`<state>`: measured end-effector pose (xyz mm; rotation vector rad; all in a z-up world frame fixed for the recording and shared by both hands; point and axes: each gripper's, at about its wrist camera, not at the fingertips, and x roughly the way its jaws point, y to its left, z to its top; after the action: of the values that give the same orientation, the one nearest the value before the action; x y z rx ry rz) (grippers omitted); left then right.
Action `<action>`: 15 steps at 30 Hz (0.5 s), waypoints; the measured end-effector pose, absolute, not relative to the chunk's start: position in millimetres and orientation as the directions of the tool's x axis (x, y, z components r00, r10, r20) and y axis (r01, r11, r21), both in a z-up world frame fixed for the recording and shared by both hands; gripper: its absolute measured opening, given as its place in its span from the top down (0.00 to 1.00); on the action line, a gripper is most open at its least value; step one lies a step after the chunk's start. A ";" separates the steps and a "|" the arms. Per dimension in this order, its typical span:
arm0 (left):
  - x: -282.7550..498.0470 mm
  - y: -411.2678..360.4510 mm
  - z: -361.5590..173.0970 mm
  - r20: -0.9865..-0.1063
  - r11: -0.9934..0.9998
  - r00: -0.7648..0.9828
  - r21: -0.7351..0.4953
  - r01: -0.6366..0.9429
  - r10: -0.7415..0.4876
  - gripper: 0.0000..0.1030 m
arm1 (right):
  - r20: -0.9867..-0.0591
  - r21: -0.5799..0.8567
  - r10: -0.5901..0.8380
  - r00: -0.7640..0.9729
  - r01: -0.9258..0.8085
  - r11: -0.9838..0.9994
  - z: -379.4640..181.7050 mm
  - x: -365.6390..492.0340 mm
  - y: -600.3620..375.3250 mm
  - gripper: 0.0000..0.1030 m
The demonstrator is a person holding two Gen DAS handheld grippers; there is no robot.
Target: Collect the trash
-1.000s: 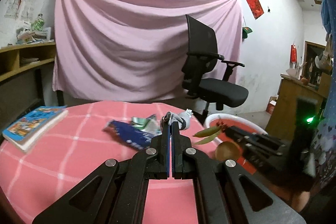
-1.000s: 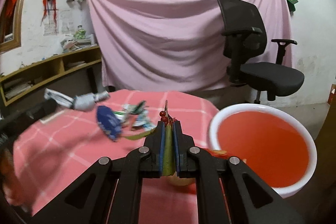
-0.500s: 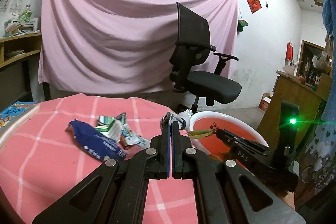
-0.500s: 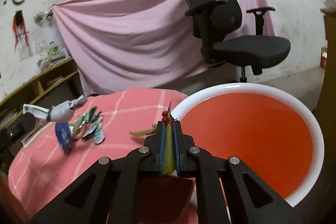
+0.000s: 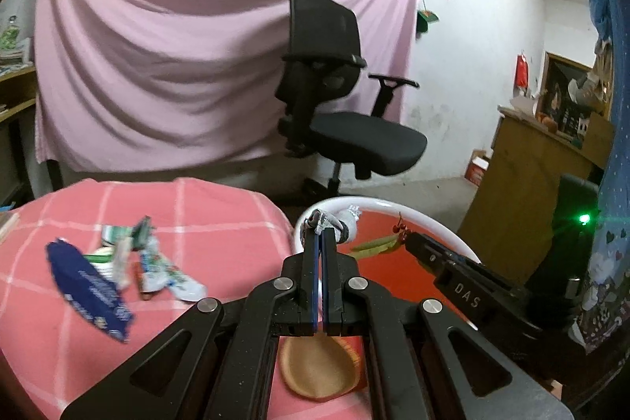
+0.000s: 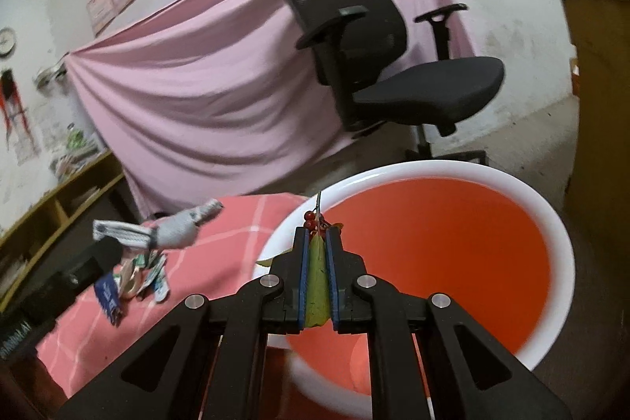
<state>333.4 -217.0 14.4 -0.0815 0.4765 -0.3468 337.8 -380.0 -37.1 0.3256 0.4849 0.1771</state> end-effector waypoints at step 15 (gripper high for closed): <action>369.0 -242.2 2.4 -0.554 0.921 0.735 -0.221 0.322 -0.390 0.89 | -0.481 0.393 0.190 0.856 0.018 0.919 -43.4 337.0 -418.6 0.84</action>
<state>369.0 -242.2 2.4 -0.1124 0.6338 -0.3921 337.0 -418.6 -43.4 0.3992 0.5396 0.0929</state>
